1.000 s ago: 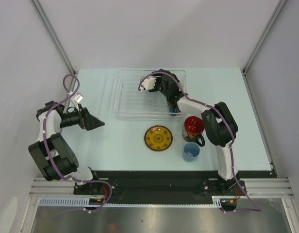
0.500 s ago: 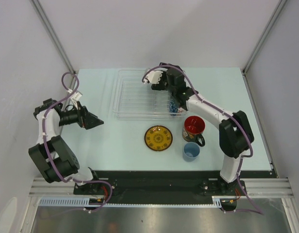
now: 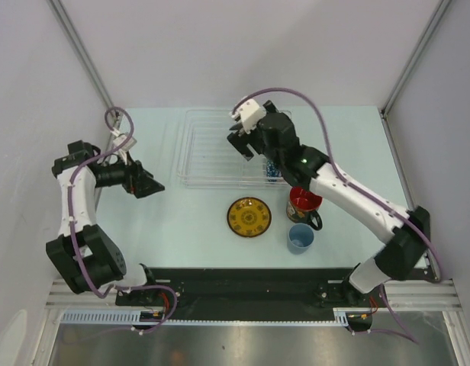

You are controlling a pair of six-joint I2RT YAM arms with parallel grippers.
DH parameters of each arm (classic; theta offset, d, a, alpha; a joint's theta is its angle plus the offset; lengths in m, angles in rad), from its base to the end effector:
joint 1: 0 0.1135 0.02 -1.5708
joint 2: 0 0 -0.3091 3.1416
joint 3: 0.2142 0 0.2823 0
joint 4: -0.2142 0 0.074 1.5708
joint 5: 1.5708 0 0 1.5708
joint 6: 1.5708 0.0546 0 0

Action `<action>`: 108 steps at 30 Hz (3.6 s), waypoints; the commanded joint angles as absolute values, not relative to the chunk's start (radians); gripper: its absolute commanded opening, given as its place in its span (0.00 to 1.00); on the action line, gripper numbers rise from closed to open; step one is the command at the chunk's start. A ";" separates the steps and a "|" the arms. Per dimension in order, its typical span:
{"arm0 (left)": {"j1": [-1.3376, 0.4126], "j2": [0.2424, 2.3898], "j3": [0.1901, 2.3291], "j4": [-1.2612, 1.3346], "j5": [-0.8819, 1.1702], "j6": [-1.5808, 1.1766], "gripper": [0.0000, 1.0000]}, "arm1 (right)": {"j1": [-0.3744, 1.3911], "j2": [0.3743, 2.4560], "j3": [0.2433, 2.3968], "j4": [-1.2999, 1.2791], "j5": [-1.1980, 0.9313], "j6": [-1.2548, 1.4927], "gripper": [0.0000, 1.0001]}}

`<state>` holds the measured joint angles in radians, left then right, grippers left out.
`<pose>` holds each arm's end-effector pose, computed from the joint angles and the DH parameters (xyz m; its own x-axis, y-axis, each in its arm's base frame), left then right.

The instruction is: Load the mixed dishes into the dish rack

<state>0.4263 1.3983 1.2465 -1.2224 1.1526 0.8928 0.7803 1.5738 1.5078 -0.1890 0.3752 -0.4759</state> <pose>0.2642 0.0652 0.3413 -0.5643 0.0911 -0.8205 0.6921 0.5941 -0.4100 0.3132 0.2819 0.4328 0.0251 -0.5750 -0.8178 -0.4399 0.7282 -0.5255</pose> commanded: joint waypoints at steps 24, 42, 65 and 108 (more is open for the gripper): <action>-0.261 1.190 1.017 -0.830 0.726 0.719 0.95 | 0.987 1.609 1.032 -0.411 0.612 0.782 0.97; -0.264 1.213 0.934 -0.795 0.632 0.844 0.95 | 0.933 1.759 1.029 -0.344 0.440 0.930 0.96; -0.451 1.592 0.923 -0.598 0.514 0.957 0.93 | 0.873 1.756 0.957 -0.129 0.065 0.819 0.88; -0.465 1.674 0.914 -0.529 0.581 0.942 0.76 | 0.813 1.646 0.943 0.204 -0.405 0.836 0.74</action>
<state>-0.4438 1.6585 0.9363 -0.5896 0.4561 0.9558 0.7708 1.7023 0.9295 0.0360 -0.2272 0.7860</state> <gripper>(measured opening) 0.764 0.751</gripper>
